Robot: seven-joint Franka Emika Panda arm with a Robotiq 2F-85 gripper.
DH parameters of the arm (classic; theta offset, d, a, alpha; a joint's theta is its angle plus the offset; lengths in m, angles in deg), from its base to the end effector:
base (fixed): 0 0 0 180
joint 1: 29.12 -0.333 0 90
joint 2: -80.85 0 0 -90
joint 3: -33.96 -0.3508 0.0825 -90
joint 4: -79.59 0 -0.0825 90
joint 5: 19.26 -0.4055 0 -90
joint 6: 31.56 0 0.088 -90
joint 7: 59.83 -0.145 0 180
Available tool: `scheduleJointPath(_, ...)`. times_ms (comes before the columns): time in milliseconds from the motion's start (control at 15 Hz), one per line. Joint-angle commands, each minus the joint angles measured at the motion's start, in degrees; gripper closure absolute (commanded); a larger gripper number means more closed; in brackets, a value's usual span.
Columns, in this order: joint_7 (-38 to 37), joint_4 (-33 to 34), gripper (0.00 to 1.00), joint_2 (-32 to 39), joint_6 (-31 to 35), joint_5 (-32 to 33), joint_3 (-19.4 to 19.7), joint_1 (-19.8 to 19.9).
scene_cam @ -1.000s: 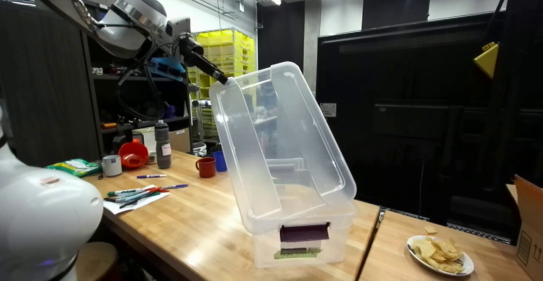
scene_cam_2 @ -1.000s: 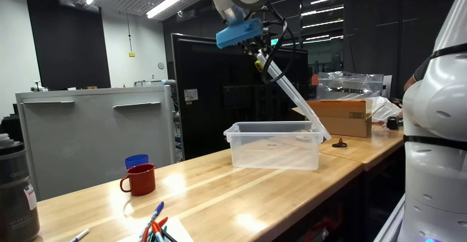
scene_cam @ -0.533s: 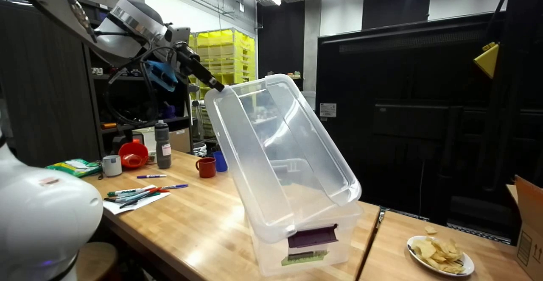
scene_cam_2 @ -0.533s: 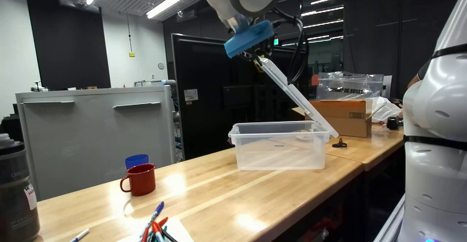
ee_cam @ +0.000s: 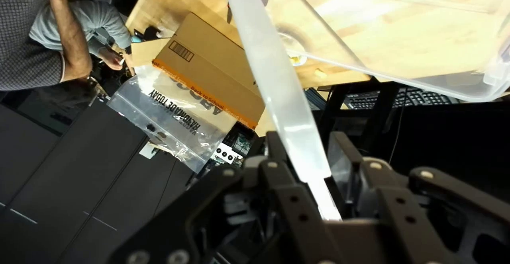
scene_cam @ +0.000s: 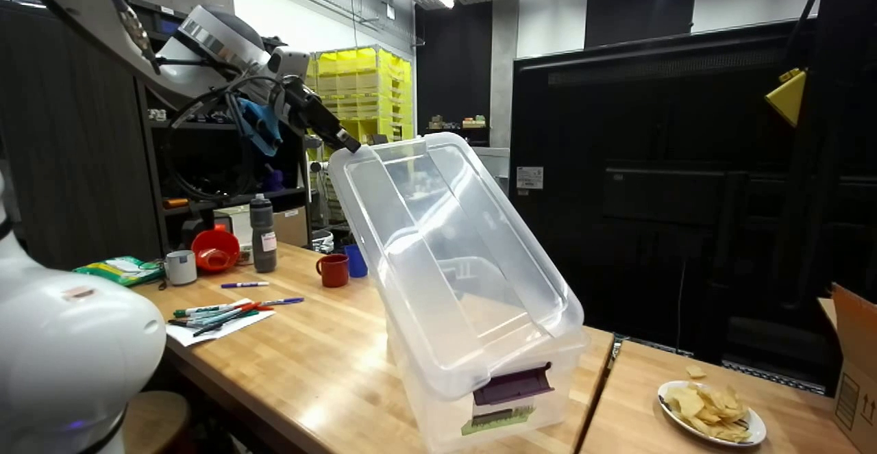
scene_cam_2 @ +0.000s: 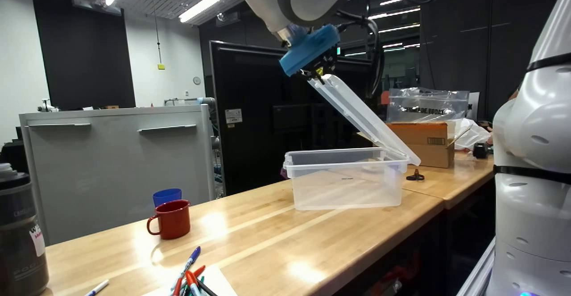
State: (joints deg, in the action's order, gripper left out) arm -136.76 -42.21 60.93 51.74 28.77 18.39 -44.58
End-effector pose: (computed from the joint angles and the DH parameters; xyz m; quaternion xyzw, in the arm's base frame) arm 0.4118 0.1319 0.5772 0.8141 -0.3372 0.2684 0.3893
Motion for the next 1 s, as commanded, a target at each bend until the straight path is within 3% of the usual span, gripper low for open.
scheduleJointPath(0,9.07,-0.87,0.91,-2.63,5.08,-3.12,1.71,-0.2)
scheduleJointPath(467,27.31,-0.46,0.91,-2.82,15.1,-11.25,5.67,3.23)
scheduleJointPath(933,35.94,0.34,0.91,-2.07,14.86,-12.56,5.55,8.04)
